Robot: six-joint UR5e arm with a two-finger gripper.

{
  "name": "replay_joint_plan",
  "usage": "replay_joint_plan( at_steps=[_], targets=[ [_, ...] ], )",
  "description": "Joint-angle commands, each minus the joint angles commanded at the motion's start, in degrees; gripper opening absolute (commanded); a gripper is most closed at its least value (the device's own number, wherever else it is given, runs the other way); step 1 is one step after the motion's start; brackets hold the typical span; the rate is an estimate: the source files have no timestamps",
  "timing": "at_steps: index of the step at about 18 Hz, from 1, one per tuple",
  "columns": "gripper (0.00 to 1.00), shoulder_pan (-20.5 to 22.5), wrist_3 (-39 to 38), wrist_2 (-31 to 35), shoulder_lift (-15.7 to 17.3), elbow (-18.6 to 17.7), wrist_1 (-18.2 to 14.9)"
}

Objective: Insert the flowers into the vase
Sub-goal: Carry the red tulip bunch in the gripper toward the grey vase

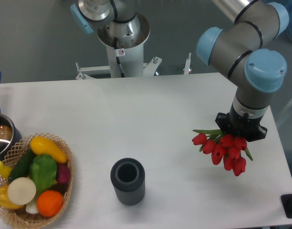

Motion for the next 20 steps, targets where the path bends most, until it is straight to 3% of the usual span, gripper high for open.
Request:
replay_joint_plan(
  at_steps=[9,14,17,20],
  targets=[
    [0.00,-0.6,0.3,-7.6,4.0,0.0,0.4],
    [0.00,-0.6,0.3,-15.7,8.9,-2.4,0.5],
    [0.00,-0.4,-0.4,-23.0,10.4,-4.5,3.6],
    [0.00,0.0,-2.1,-25.7,11.3,-6.1,6.0]
  ],
)
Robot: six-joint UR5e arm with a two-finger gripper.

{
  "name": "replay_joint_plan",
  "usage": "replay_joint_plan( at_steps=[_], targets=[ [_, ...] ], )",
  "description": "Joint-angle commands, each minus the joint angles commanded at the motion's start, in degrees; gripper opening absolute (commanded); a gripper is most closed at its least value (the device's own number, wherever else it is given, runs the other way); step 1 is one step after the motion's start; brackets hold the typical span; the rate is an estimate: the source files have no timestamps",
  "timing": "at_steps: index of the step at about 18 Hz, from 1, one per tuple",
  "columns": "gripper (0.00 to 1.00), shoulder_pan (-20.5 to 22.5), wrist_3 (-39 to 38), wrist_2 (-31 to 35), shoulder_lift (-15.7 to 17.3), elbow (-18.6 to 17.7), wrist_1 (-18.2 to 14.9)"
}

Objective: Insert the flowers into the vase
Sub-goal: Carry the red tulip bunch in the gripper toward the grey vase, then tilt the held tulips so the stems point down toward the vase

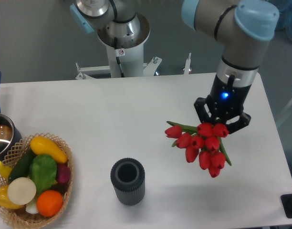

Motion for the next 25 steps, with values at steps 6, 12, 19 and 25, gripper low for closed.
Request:
replay_joint_plan(
  at_steps=[6,12,19,25],
  targets=[
    [0.00,0.1,-7.7,-16.4,0.1,-0.4,5.6],
    [0.00,1.9,-9.8,-23.6,0.5,-0.4,8.4],
    [0.01,4.0,-10.1,-32.9,1.0,-1.7,9.3],
    [0.03,5.4,-10.6,-38.5,1.3,-3.9,12.6]
  ],
)
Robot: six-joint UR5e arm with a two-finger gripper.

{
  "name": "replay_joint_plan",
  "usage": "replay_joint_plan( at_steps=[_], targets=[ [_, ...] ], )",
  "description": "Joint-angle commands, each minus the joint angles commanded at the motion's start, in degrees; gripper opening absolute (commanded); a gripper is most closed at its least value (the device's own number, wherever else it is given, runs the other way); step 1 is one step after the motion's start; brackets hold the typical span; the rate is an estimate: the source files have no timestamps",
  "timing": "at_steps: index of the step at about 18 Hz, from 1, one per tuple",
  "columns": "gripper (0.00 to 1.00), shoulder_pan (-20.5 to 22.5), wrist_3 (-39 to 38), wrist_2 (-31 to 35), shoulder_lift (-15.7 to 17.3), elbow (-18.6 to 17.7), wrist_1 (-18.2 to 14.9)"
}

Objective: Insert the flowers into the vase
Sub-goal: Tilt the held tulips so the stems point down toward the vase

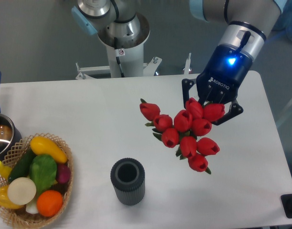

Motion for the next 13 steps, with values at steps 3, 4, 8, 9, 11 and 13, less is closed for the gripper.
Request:
replay_joint_plan(
  at_steps=[3,4,8,9,11,13],
  targets=[
    [0.03,0.0,0.0,-0.1,0.0,0.1,0.8],
    [0.03,0.0,-0.1,-0.3,0.0,0.0,1.1],
    [0.03,0.1,-0.4,-5.3,0.2,-1.2,1.1],
    [0.03,0.2,-0.4,-6.5,0.6,-1.6,1.2],
    [0.03,0.9,-0.4,-8.6,0.7,-1.9,1.2],
    [0.03,1.0,-0.4,-12.4,0.7,-1.9,1.2]
  ],
)
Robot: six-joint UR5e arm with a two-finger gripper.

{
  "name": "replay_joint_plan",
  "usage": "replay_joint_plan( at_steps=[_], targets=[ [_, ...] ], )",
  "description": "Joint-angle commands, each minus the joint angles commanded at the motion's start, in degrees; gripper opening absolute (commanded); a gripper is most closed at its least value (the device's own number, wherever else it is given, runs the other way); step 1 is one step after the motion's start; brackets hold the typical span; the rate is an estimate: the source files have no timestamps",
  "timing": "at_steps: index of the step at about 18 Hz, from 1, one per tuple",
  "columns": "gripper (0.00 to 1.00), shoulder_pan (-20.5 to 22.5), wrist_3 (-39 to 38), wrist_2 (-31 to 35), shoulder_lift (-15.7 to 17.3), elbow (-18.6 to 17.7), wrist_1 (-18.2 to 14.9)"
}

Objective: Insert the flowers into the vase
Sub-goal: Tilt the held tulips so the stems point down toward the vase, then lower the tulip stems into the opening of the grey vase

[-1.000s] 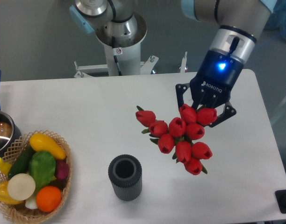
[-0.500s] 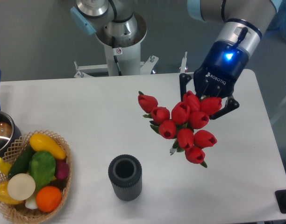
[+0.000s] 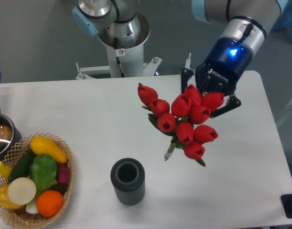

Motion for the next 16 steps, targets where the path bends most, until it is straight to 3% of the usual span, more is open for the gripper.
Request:
replay_joint_plan(
  at_steps=[4,9,16],
  targets=[
    [0.04,-0.9,0.2,-4.5,-1.1,0.0,1.7],
    [0.07,-3.6,0.3,-4.4,-3.4,0.0,3.6],
    [0.08,-5.2,0.4,-3.4,-5.3,-0.1,3.8]
  ],
)
